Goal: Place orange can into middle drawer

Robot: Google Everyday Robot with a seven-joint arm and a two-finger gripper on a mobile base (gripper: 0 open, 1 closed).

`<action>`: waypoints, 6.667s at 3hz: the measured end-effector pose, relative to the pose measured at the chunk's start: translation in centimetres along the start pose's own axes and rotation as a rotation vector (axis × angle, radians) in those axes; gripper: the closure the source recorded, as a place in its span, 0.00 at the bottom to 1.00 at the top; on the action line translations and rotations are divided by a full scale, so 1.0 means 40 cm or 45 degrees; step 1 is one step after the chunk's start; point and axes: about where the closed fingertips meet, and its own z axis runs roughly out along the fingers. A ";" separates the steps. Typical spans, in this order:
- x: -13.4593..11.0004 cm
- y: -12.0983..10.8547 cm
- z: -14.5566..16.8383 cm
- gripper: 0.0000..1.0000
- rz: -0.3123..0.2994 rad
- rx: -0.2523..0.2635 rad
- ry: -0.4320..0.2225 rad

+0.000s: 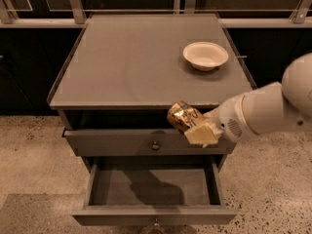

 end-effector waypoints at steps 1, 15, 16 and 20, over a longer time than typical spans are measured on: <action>0.144 -0.007 0.019 1.00 0.211 0.120 -0.058; 0.578 -0.184 0.646 1.00 0.939 0.277 -0.030; 0.591 -0.187 0.667 1.00 0.954 0.291 -0.023; 0.653 -0.208 0.731 0.82 1.032 0.311 0.057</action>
Offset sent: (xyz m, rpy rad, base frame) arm -0.0412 -0.0817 -0.1483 0.1069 0.0646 -0.5671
